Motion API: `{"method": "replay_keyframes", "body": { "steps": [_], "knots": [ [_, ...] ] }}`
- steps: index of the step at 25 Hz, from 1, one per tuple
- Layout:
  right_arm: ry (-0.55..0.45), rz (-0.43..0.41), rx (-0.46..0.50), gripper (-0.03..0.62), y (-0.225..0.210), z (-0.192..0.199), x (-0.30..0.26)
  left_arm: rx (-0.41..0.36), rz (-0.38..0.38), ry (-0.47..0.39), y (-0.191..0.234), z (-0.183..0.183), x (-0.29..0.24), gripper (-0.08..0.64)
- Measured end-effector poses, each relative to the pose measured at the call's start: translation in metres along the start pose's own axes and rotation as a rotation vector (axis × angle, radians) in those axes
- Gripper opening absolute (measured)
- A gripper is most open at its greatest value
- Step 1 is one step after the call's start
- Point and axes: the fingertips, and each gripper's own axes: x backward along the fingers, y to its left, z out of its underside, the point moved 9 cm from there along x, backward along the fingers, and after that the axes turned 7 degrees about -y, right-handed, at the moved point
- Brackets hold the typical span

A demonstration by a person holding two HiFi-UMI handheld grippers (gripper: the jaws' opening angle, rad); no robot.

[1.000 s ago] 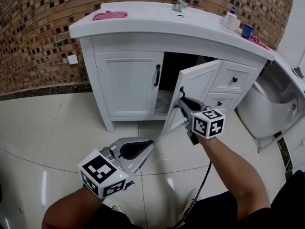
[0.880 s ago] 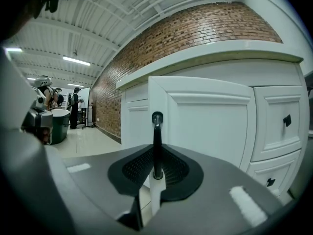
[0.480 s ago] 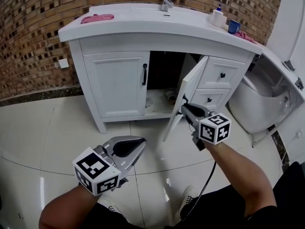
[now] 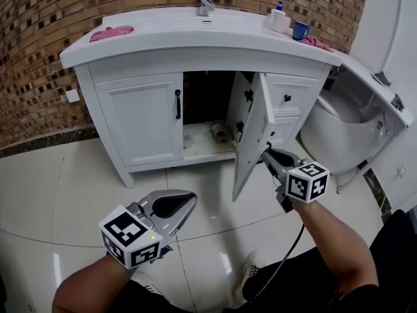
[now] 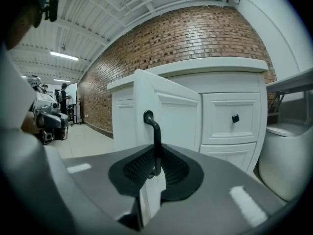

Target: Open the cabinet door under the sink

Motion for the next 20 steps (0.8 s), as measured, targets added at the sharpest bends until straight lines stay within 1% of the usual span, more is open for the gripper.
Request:
{"method": "replay_keyframes", "body": {
  "steps": [4,9,14,16,20],
  "knots": [
    [-0.016,0.055,-0.023,0.029,-0.021,0.002,0.017,-0.008,0.0,0.006,-0.001,-0.004,-0.003,0.006],
    [-0.036,0.134,-0.048,0.029,-0.043,0.005,0.035,-0.005,0.015,0.013,-0.001,0.002,-0.012,0.006],
    [-0.06,0.224,-0.075,0.026,-0.074,0.007,0.05,-0.001,-0.006,0.013,-0.001,-0.002,-0.013,0.006],
    [-0.069,0.212,-0.073,0.029,-0.082,0.008,0.056,-0.003,-0.003,0.013,0.001,-0.001,-0.015,0.006],
    [-0.061,0.2,-0.055,0.029,-0.08,0.007,0.059,0.001,-0.01,0.017,0.002,0.0,-0.015,0.006]
  ]
}}
